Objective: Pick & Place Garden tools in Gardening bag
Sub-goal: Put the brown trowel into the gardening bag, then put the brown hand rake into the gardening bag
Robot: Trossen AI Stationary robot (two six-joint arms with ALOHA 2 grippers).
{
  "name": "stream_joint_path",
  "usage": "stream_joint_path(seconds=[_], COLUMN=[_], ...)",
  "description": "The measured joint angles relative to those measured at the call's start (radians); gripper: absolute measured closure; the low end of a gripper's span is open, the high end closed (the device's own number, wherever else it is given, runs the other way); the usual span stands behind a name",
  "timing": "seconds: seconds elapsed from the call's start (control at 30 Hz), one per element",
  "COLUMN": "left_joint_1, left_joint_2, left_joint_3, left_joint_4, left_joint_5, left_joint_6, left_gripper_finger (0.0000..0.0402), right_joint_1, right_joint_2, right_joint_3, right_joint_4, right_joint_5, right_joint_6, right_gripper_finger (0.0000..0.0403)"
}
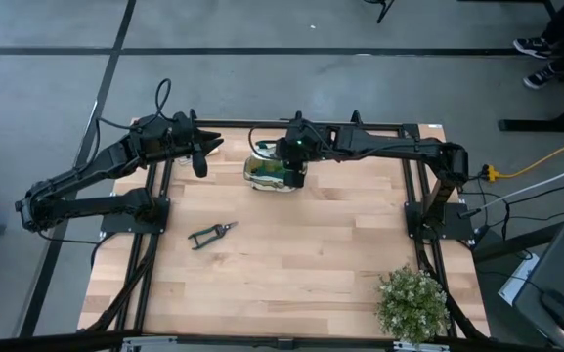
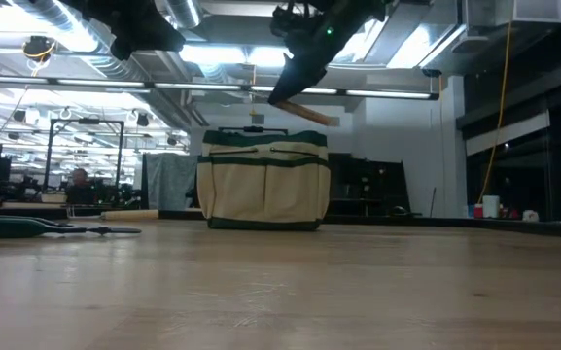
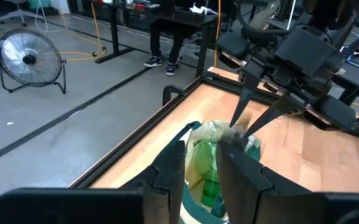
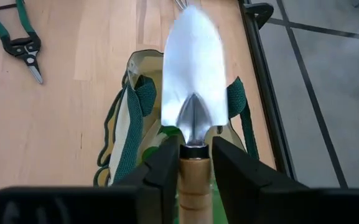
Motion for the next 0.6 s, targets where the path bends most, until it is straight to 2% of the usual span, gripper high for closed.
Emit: stream_joint_path(seconds=[0.23,0.6], left_joint_1=[0.0,0.0], left_joint_2=[0.0,0.0], left_joint_3=[0.0,0.0], left_joint_4=[0.0,0.0], left_joint_5=[0.0,0.0], left_joint_6=[0.0,0.0], left_gripper_finger=[0.0315,0.0315], right_joint_1=[-0.013,-0.009], right_joint_2=[0.0,0.0], right_joint_3=[0.0,0.0], right_joint_4=[0.0,0.0], right_joint_5=[-0.001,-0.004], right_joint_6=[0.056,0.085], right_gripper_finger=[0.0246,0.0242])
